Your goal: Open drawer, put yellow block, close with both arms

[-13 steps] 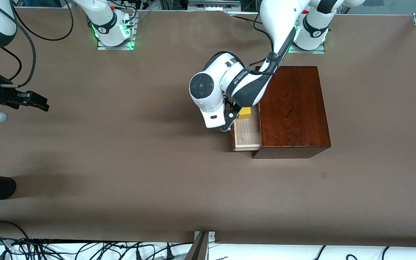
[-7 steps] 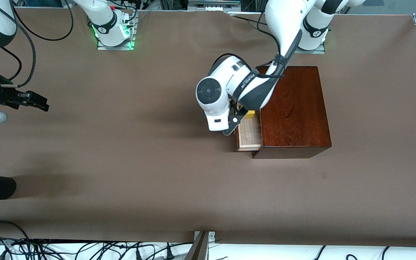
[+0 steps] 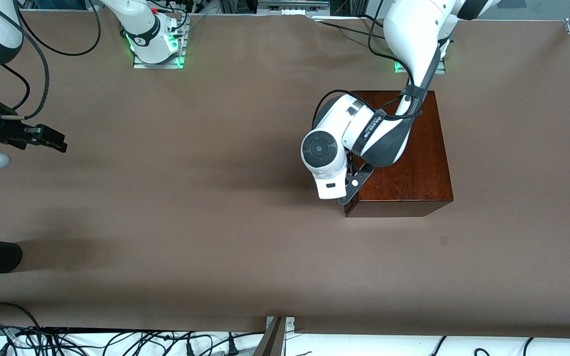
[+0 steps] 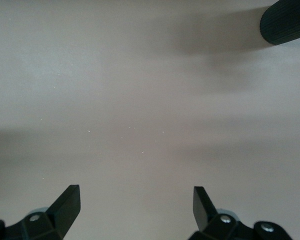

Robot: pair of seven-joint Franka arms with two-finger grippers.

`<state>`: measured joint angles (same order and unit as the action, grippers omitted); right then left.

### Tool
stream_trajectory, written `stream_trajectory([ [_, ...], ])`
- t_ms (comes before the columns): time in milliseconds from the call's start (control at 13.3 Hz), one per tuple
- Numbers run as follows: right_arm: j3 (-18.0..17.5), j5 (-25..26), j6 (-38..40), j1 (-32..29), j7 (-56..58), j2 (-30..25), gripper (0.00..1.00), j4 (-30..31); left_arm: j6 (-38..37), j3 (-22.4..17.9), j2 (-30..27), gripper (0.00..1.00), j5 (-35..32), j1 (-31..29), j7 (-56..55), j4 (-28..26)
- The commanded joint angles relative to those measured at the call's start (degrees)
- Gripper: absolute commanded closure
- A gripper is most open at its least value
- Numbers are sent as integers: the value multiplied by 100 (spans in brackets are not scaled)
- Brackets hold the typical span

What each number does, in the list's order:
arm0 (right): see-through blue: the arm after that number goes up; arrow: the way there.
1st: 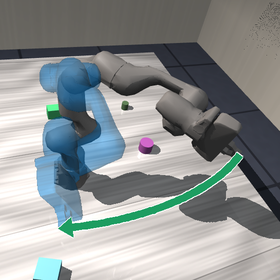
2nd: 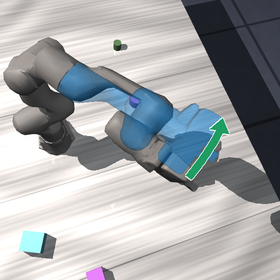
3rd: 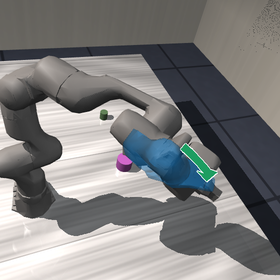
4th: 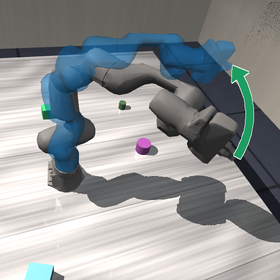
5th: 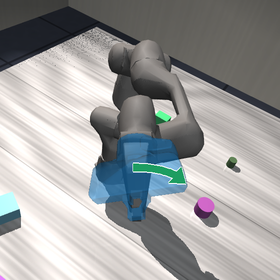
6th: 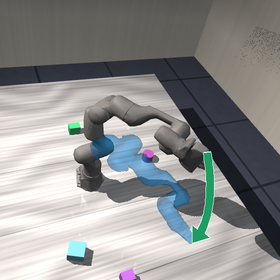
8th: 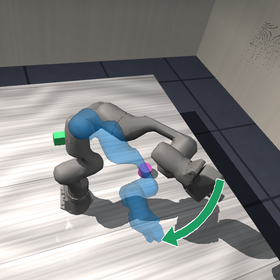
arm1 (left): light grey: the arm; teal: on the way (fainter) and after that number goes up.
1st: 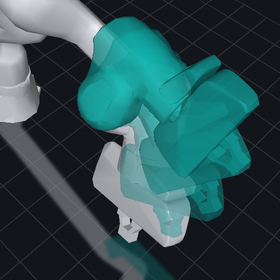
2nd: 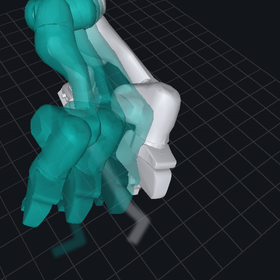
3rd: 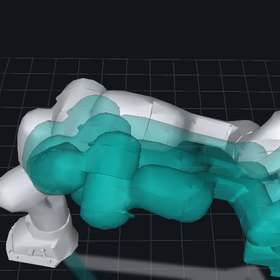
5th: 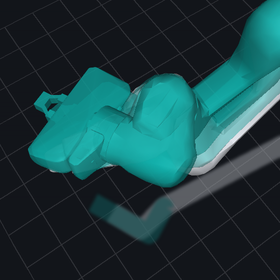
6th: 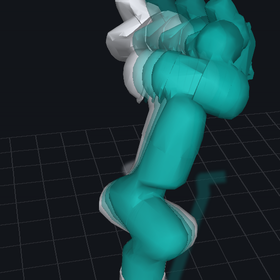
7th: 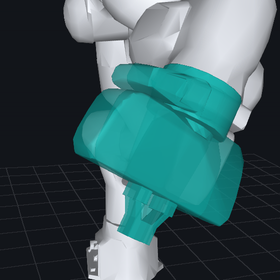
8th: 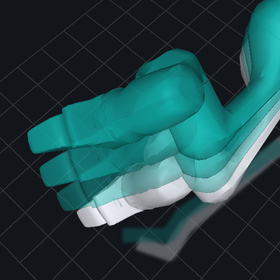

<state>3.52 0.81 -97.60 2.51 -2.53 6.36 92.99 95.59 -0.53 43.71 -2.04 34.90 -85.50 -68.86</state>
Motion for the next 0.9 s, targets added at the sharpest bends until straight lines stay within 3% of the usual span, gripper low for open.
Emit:
stream_trajectory([
  [0, -1, -81, 4, 4, -46, -39, 0, -26, -67, -96, -258, 100, -219, -27, 192, -207],
  [150, -1, -81, 4, 4, -46, -30, 0, -26, -75, 26, -345, 100, -105, 17, 131, -119],
  [300, -1, -72, 4, 4, -46, -30, 0, -26, -84, 150, -600, 76, 543, 43, 87, -110],
  [450, -1, -81, -5, 4, -46, -30, 0, -26, -84, 150, -828, 33, 889, 79, 51, -40],
  [525, -1, -81, -5, 4, -46, -30, 0, -26, -93, 141, -1012, 31, 889, 79, 121, -48],
  [599, -1, -81, -5, 4, -46, -30, 0, -26, -110, 132, -1144, 23, 889, 26, 226, -48],
  [674, -1, -90, -5, 4, -46, -30, 0, -35, -171, 132, -1276, 0, 872, -26, 497, -48],
  [824, -1, -81, -14, 4, -37, -30, 0, -35, -329, 115, -1540, 0, 880, -184, 1278, -83],
])
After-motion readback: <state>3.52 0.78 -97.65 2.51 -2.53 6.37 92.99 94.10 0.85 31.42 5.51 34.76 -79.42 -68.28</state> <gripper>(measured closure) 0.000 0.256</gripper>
